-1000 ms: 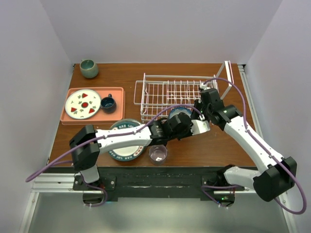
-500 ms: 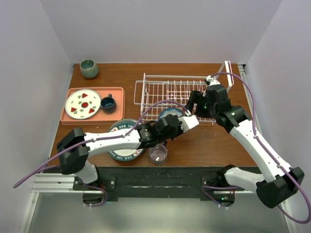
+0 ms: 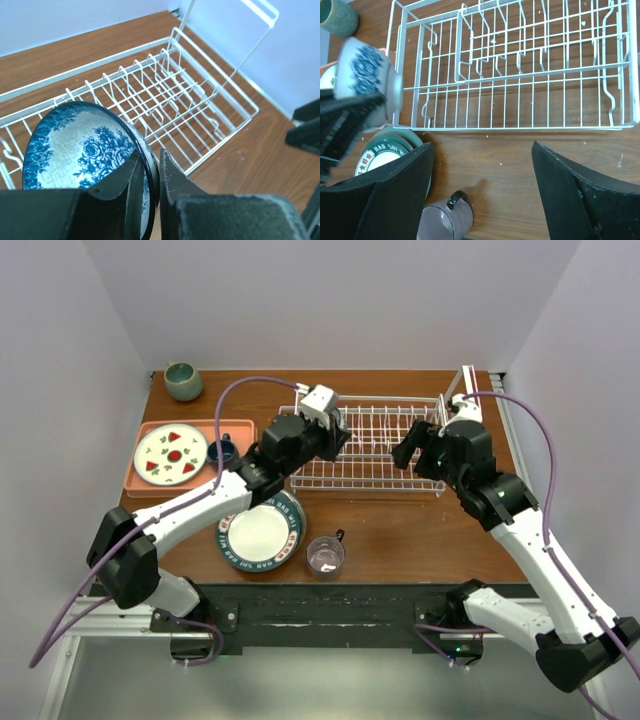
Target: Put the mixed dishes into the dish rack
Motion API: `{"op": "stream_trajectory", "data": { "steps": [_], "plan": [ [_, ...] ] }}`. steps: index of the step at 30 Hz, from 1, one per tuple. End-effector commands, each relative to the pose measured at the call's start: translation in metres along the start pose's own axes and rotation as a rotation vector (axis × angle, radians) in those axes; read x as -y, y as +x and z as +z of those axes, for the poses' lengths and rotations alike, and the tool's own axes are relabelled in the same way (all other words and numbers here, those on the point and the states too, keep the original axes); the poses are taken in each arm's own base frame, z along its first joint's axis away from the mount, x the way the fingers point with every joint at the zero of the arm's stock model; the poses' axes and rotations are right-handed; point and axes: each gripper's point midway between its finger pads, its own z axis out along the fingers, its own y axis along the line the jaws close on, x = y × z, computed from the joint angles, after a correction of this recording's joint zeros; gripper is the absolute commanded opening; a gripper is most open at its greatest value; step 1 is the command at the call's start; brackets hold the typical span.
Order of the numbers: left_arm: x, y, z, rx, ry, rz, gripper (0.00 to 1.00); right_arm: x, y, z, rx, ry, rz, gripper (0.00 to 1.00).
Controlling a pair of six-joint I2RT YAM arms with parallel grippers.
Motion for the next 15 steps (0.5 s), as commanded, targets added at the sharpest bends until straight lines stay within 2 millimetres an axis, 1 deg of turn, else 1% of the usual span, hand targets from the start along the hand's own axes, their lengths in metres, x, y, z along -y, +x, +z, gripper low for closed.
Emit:
{"op": "stream_trajectory", "data": {
  "steps": [1, 2, 3, 4, 5, 6, 7, 8, 9, 10, 11, 13, 14, 15],
  "plan": [
    [0.02, -0.072, 0.003, 0.199, 0.186, -0.177, 0.0, 0.001, 0.014, 0.015, -0.009, -0.021, -0.008, 0.79],
    [0.017, -0.075, 0.004, 0.207, 0.203, -0.201, 0.0, 0.0, 0.016, 0.017, -0.011, -0.029, -0.009, 0.78],
    [0.02, -0.071, 0.007, 0.187, 0.253, -0.253, 0.0, 0.0, 0.018, 0.018, -0.013, -0.032, -0.008, 0.77],
    [0.012, -0.081, 0.007, 0.228, 0.271, -0.272, 0.0, 0.003, 0.025, 0.02, -0.025, -0.029, -0.011, 0.77],
    [0.011, -0.082, 0.008, 0.232, 0.293, -0.321, 0.0, 0.003, 0.024, 0.021, -0.017, -0.033, -0.011, 0.77],
    [0.012, -0.076, 0.012, 0.215, 0.332, -0.337, 0.0, 0.004, 0.027, 0.022, -0.023, -0.031, -0.011, 0.77],
    [0.007, -0.084, 0.012, 0.25, 0.352, -0.345, 0.0, 0.004, 0.027, 0.022, -0.02, -0.031, -0.01, 0.77],
    [0.007, -0.084, 0.013, 0.248, 0.367, -0.377, 0.0, 0.003, 0.026, 0.024, -0.014, -0.039, -0.01, 0.77],
    [0.008, -0.082, 0.017, 0.249, 0.397, -0.38, 0.0, 0.003, 0.029, 0.026, -0.023, -0.042, -0.016, 0.77],
    [0.003, -0.081, 0.019, 0.251, 0.4, -0.39, 0.0, 0.002, 0.029, 0.029, -0.024, -0.043, -0.018, 0.77],
    [0.002, -0.074, 0.025, 0.234, 0.406, -0.411, 0.0, 0.003, 0.031, 0.031, -0.03, -0.041, -0.021, 0.77],
    [-0.002, -0.075, 0.029, 0.251, 0.417, -0.415, 0.0, 0.005, 0.036, 0.038, -0.047, -0.03, -0.026, 0.77],
    [-0.004, -0.068, 0.035, 0.235, 0.419, -0.429, 0.0, 0.004, 0.037, 0.039, -0.051, -0.033, -0.03, 0.77],
    [-0.005, -0.067, 0.038, 0.238, 0.421, -0.43, 0.0, 0.004, 0.038, 0.04, -0.054, -0.032, -0.031, 0.77]
  ]
}}
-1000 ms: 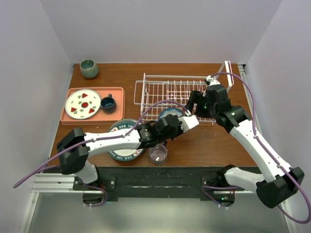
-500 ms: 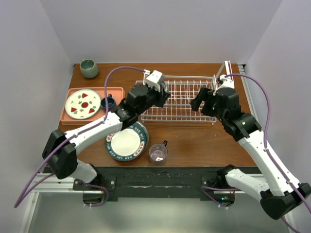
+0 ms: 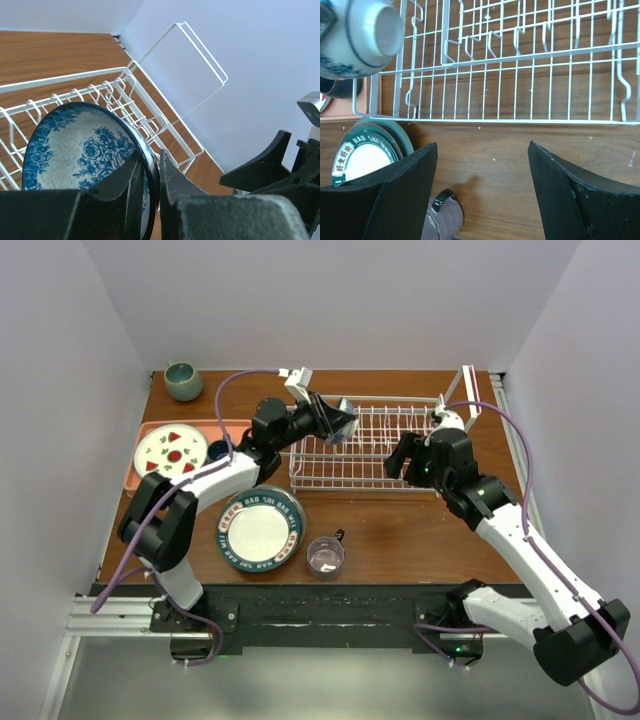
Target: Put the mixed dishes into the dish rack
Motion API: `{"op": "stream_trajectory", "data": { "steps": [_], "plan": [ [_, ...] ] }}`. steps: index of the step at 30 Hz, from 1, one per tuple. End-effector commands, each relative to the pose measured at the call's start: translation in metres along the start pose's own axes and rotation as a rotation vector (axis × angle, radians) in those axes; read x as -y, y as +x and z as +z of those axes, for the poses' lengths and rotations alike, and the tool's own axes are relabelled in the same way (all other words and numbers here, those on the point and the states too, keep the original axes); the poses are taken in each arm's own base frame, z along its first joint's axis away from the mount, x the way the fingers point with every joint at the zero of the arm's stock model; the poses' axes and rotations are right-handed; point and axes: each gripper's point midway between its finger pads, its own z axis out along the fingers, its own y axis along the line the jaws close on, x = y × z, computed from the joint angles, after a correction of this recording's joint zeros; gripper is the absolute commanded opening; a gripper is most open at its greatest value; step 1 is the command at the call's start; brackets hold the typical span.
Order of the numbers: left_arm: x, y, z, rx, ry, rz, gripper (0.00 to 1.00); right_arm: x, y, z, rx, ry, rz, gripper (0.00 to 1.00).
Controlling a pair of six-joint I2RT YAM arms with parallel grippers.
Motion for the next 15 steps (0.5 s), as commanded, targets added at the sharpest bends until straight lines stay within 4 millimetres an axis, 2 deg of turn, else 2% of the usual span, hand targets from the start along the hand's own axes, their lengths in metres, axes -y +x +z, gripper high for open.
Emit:
{"op": "stream_trajectory", "data": {
  "steps": [1, 2, 6, 8, 9, 11, 12, 15],
  "plan": [
    [0.041, -0.04, 0.01, 0.11, 0.202, 0.002, 0.0, -0.009, -0.004, 0.011, 0.018, -0.035, -0.015, 0.77],
    [0.033, -0.034, 0.015, 0.096, 0.197, -0.007, 0.0, -0.009, -0.004, 0.012, 0.017, -0.037, -0.015, 0.77],
    [0.016, -0.04, 0.024, 0.121, 0.193, -0.023, 0.0, -0.007, 0.0, 0.016, 0.016, -0.036, -0.016, 0.77],
    [0.004, -0.035, 0.029, 0.113, 0.191, -0.044, 0.0, -0.006, 0.002, 0.02, 0.012, -0.033, -0.021, 0.77],
    [0.003, -0.04, 0.031, 0.128, 0.203, -0.04, 0.0, -0.004, 0.005, 0.023, 0.007, -0.025, -0.024, 0.77],
    [-0.009, -0.031, 0.038, 0.108, 0.2, -0.066, 0.0, -0.002, 0.01, 0.03, -0.009, -0.016, -0.026, 0.77],
    [-0.008, -0.035, 0.041, 0.117, 0.217, -0.062, 0.0, 0.0, 0.016, 0.033, -0.026, -0.009, -0.028, 0.77],
    [-0.013, -0.028, 0.048, 0.107, 0.243, -0.073, 0.0, 0.002, 0.027, 0.042, -0.056, -0.008, -0.028, 0.76]
  ]
}}
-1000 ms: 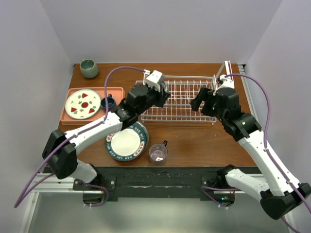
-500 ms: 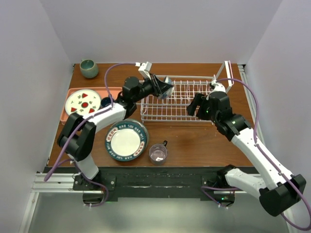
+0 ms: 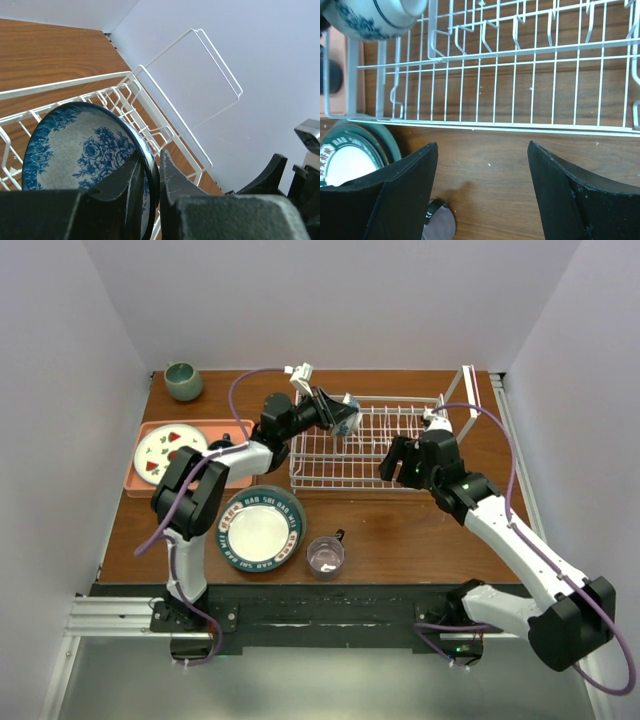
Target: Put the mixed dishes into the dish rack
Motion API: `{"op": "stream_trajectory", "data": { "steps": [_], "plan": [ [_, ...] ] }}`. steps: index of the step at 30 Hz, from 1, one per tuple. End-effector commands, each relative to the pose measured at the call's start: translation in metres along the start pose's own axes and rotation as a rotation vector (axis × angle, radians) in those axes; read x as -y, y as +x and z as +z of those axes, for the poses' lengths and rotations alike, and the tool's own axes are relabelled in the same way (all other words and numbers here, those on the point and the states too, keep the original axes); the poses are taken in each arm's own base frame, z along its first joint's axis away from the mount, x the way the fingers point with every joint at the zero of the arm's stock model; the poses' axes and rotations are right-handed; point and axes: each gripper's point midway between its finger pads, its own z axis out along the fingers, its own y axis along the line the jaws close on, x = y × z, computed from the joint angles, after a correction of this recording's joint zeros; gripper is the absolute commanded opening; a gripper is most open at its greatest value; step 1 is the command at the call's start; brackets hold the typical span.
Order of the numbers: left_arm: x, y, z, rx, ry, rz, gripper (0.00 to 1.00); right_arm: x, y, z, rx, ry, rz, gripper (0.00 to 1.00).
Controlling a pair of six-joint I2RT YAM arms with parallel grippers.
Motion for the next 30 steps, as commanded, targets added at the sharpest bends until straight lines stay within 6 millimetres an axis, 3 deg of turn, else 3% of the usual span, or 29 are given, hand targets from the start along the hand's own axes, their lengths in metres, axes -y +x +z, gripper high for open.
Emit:
{"op": "stream_trajectory", "data": {
  "steps": [1, 13, 30],
  "plan": [
    [0.039, -0.035, 0.012, 0.093, 0.186, 0.052, 0.0, -0.003, 0.008, 0.014, -0.007, -0.026, -0.009, 0.76],
    [-0.006, -0.014, 0.022, 0.079, 0.097, 0.032, 0.0, 0.002, 0.026, 0.029, -0.051, -0.016, -0.006, 0.75],
    [-0.024, -0.016, 0.025, 0.176, 0.096, -0.094, 0.0, 0.007, 0.033, 0.038, -0.069, 0.001, -0.011, 0.74]
  ]
}}
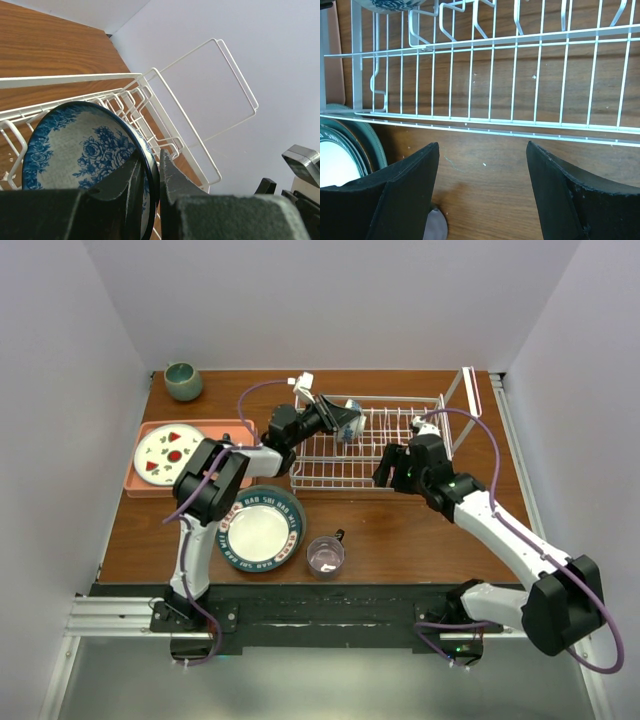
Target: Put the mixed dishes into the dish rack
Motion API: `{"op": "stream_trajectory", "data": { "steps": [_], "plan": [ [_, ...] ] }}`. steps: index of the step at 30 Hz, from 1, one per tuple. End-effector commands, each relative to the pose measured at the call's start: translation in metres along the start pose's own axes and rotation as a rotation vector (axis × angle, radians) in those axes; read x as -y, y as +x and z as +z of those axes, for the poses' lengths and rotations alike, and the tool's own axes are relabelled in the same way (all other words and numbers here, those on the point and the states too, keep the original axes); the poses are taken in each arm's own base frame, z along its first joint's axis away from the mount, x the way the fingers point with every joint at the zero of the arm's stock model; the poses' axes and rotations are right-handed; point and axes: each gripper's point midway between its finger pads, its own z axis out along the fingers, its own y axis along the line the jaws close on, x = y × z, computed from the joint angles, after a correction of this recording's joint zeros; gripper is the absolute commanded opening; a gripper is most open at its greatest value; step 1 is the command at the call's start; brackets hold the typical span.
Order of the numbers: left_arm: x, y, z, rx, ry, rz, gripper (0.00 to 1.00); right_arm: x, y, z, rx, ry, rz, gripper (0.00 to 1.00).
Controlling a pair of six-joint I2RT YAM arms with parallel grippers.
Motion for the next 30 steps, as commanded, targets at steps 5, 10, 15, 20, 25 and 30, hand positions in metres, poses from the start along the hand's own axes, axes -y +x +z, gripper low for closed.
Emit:
{"op": "stream_trajectory", "data": {
  "steps": [5, 10, 15, 20, 25, 30],
  "plan": [
    [0.007, -0.024, 0.001, 0.118, 0.033, 0.009, 0.0, 0.002, 0.002, 0.01, 0.006, 0.004, -0.007, 0.74],
    [-0.011, -0.017, -0.004, 0.108, -0.046, 0.02, 0.0, 0.006, 0.009, 0.016, -0.014, 0.023, -0.013, 0.74],
    [-0.028, -0.009, -0.012, 0.09, -0.125, 0.055, 0.0, 0.013, 0.013, 0.021, -0.023, 0.055, -0.006, 0.73],
    [-0.043, -0.003, -0.021, 0.074, -0.188, 0.062, 0.0, 0.02, 0.013, 0.024, -0.022, 0.078, 0.022, 0.72],
    [-0.05, 0.001, -0.024, 0.061, -0.206, 0.065, 0.0, 0.019, 0.003, 0.018, 0.028, 0.068, 0.052, 0.71],
    [-0.05, 0.0, -0.023, 0.052, -0.21, 0.079, 0.0, 0.011, -0.014, 0.003, 0.085, 0.029, 0.059, 0.7]
  ]
}}
